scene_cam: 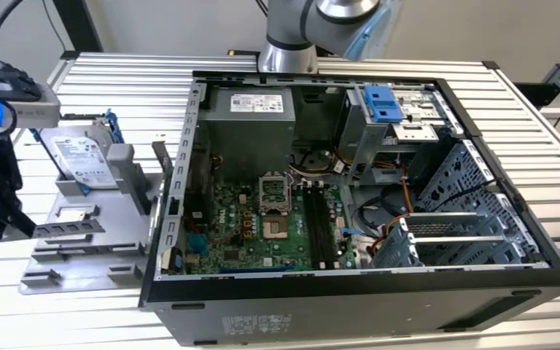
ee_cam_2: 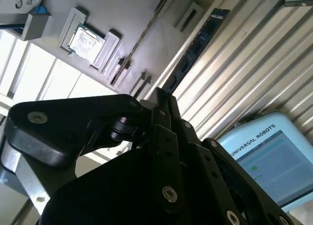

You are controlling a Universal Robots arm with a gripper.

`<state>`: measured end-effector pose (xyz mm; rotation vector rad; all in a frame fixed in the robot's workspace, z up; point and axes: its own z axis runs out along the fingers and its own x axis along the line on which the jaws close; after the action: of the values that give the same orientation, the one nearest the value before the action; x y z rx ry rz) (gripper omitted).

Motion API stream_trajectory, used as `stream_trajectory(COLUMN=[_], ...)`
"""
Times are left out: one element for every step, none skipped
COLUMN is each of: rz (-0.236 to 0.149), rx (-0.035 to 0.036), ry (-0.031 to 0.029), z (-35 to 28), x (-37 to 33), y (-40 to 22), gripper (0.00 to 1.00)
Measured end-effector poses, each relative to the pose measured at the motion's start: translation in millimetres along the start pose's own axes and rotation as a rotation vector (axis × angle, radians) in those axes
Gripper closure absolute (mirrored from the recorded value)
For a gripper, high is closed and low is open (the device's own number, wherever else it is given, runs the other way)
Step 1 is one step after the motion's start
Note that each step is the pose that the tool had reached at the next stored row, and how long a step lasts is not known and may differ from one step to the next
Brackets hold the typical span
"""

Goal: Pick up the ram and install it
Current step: 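Pick up the ram and move it above insertion slot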

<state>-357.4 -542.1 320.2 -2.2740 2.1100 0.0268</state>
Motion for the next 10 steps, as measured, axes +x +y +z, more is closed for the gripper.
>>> stream_trajectory(rz=[0.0, 0.0, 0.0, 0.0, 0.0, 0.0, 0.0, 0.0, 0.0, 0.0], rx=[0.0001, 0.0001, 0.0, 0.0001, 0.0001, 0.0, 0.0001, 0.0001, 0.0, 0.0001], ry=[-0.0001, -0.0001, 0.0, -0.0001, -0.0001, 0.0, -0.0001, 0.0, 0.0, -0.0001], z=[-4.2, -8.7, -13.2, -18.1, -22.7, -27.2, -31.7, -36.2, -40.6, -45.2], x=[-0.2, -0.4, -0.5, -0.7, -0.9, -1.1, -1.2, -1.4, -1.6, -1.8], y=[-0.1, -0.1, -0.2, -0.3, -0.4, -0.5, -0.6, -0.6, -0.7, -0.8], gripper=[1.0, 1.0, 1.0, 1.0, 1.0, 1.0, 1.0, 1.0, 1.0, 1.0])
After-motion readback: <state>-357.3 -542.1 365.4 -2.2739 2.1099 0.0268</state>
